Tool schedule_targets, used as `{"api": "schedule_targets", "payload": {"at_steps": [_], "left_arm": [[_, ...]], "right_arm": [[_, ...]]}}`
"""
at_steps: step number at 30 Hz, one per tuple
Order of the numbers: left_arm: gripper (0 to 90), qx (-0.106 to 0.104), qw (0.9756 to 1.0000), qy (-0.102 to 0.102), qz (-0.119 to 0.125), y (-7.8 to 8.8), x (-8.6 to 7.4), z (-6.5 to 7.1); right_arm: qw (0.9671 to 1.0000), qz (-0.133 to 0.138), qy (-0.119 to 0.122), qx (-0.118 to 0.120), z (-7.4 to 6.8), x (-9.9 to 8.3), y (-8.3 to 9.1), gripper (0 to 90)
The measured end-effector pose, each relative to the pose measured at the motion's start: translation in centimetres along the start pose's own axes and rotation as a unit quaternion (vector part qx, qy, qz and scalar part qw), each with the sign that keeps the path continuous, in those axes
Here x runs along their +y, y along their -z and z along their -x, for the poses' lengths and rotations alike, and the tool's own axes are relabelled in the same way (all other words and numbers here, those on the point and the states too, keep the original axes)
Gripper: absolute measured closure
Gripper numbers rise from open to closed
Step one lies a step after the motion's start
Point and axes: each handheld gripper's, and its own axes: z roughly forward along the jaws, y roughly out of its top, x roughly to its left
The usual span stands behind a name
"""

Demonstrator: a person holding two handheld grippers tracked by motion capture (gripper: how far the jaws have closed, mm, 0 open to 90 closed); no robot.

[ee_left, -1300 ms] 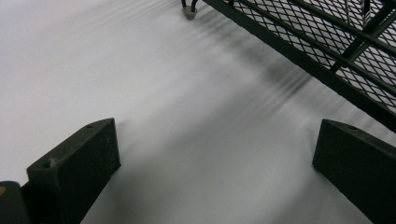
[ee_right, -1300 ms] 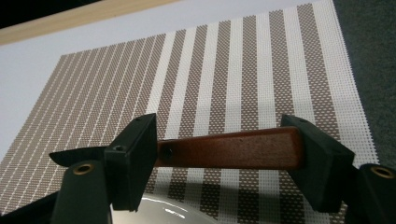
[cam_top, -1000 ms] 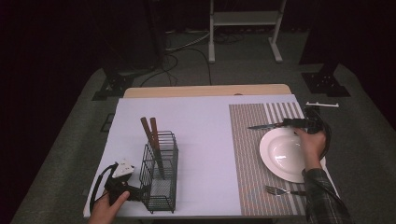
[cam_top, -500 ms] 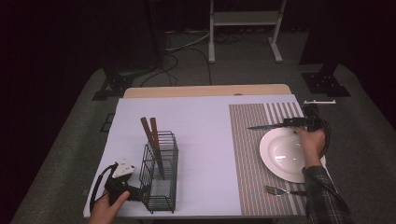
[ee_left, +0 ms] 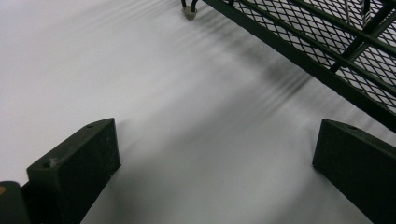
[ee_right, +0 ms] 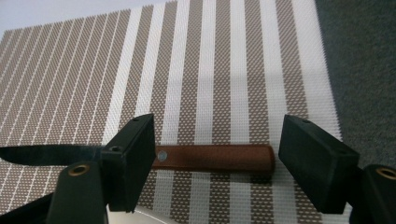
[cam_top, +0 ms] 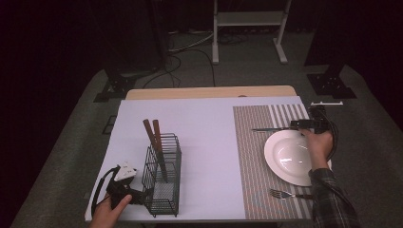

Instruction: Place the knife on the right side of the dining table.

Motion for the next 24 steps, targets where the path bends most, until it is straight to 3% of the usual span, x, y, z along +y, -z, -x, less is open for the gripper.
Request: {"api": "schedule_targets", "payload": {"at_steps": [4,8,14,16,19,24], "left_arm": [[0.0,-0.001,1.0,0.0,-0.001,0.0,0.0,0.0],[0.0,-0.001,1.0,0.0,-0.001,0.0,0.0,0.0],[0.0,-0.001,1.0,0.001,-0.001,0.0,0.0,0.0],[0.0,-0.001,1.0,0.001,-0.001,0.0,0.0,0.0],[0.0,-0.001,1.0,0.0,-0.001,0.0,0.0,0.0],[0.0,-0.001,1.0,0.0,-0.001,0.0,0.0,0.0]], "right_arm": [[0.9994,0.032,0.005,0.009,-0.2,-0.1,1.1,26.1],[0.9987,0.043,0.022,0.017,-0.7,-0.5,1.8,24.4],[0.9973,0.055,0.04,0.026,-1.4,-1.2,2.4,12.3],[0.9966,0.057,0.055,0.022,-2.1,-1.7,2.8,0.8],[0.9951,0.057,0.076,0.028,-3.3,-2.2,3.3,0.0],[0.9893,0.05,0.128,0.048,-6.1,-3.8,4.3,0.0]]}}
